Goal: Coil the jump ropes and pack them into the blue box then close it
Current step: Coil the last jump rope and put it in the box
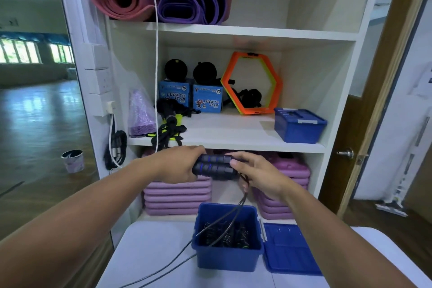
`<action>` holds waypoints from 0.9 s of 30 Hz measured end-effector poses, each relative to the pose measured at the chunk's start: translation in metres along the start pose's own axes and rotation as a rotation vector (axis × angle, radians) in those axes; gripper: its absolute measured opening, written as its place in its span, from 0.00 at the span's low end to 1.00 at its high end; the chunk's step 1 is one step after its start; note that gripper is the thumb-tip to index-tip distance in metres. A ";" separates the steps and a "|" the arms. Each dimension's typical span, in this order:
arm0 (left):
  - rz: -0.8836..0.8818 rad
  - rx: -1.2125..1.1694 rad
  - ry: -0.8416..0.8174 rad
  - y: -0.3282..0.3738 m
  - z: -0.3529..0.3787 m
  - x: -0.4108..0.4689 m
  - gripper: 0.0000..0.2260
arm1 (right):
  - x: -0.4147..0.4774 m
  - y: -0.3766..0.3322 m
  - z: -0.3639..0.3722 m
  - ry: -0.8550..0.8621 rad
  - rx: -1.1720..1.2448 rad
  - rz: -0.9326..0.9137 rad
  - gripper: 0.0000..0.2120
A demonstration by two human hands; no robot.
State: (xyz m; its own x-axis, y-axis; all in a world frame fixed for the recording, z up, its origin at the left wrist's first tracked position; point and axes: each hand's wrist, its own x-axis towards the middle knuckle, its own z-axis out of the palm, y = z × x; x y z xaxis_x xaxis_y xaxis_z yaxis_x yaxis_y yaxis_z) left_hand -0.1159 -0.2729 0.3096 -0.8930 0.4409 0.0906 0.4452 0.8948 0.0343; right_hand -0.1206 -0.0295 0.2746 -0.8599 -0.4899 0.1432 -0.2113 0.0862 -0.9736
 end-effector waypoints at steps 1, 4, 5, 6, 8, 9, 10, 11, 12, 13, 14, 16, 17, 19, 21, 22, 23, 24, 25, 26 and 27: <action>-0.002 -0.054 -0.008 0.000 0.001 0.000 0.15 | 0.000 -0.001 -0.003 -0.003 -0.023 -0.031 0.11; -0.005 -0.139 -0.022 0.002 0.000 0.003 0.15 | 0.002 -0.004 -0.008 0.002 -0.064 -0.074 0.11; -0.003 -0.154 -0.012 0.002 -0.001 0.005 0.14 | 0.003 -0.004 -0.010 0.007 -0.069 -0.087 0.12; -0.001 -0.169 0.004 0.002 -0.003 0.006 0.13 | 0.005 -0.005 -0.010 0.015 -0.057 -0.099 0.13; -0.002 -0.202 0.038 -0.001 -0.006 0.009 0.12 | 0.007 -0.007 -0.011 0.040 0.005 -0.115 0.13; -0.010 -0.225 0.052 -0.003 -0.007 0.010 0.12 | 0.009 -0.008 -0.011 0.052 0.041 -0.125 0.12; -0.024 -0.265 0.062 -0.006 -0.008 0.011 0.12 | 0.010 -0.009 -0.012 0.066 0.069 -0.135 0.12; -0.040 -0.323 0.069 -0.008 -0.008 0.010 0.12 | 0.010 -0.010 -0.013 0.082 0.090 -0.143 0.11; -0.054 -0.393 0.080 -0.010 -0.007 0.010 0.11 | 0.011 -0.012 -0.014 0.094 0.113 -0.146 0.11; -0.062 -0.474 0.089 -0.010 -0.006 0.010 0.11 | 0.012 -0.013 -0.015 0.098 0.146 -0.145 0.12; -0.069 -0.573 0.096 -0.009 -0.004 0.009 0.10 | 0.012 -0.015 -0.014 0.096 0.188 -0.142 0.12; -0.075 -0.827 0.121 -0.004 0.002 0.009 0.09 | 0.013 -0.020 -0.013 0.092 0.245 -0.152 0.13; -0.069 -0.973 0.147 0.001 0.005 0.009 0.09 | 0.014 -0.022 -0.013 0.096 0.248 -0.162 0.12; -0.067 -1.265 0.239 0.007 0.008 0.012 0.13 | 0.016 -0.023 -0.010 0.101 0.221 -0.180 0.12; -0.105 -1.502 0.355 0.013 0.006 0.017 0.14 | 0.017 -0.020 -0.007 0.111 0.176 -0.182 0.12; -0.122 -1.606 0.412 0.018 0.003 0.020 0.12 | 0.018 -0.018 -0.005 0.117 0.149 -0.180 0.12; -0.133 -1.703 0.466 0.023 -0.002 0.023 0.11 | 0.018 -0.016 -0.003 0.125 0.117 -0.179 0.13; -0.137 -1.789 0.514 0.029 -0.007 0.027 0.09 | 0.019 -0.014 -0.002 0.133 0.087 -0.180 0.13; -0.135 -1.859 0.550 0.035 -0.014 0.031 0.07 | 0.020 -0.012 0.000 0.141 0.060 -0.180 0.13; -0.126 -1.916 0.573 0.039 -0.019 0.035 0.06 | 0.021 -0.010 0.002 0.147 0.042 -0.177 0.14; -0.115 -1.960 0.581 0.044 -0.025 0.039 0.07 | 0.022 -0.009 0.003 0.151 0.028 -0.172 0.14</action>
State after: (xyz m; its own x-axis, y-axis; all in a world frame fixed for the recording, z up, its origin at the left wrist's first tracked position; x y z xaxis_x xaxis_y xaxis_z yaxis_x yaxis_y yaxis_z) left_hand -0.1294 -0.2185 0.3397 -0.9711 -0.0242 0.2372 0.2149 -0.5202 0.8266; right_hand -0.1360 -0.0434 0.2860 -0.8726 -0.3598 0.3303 -0.3497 -0.0120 -0.9368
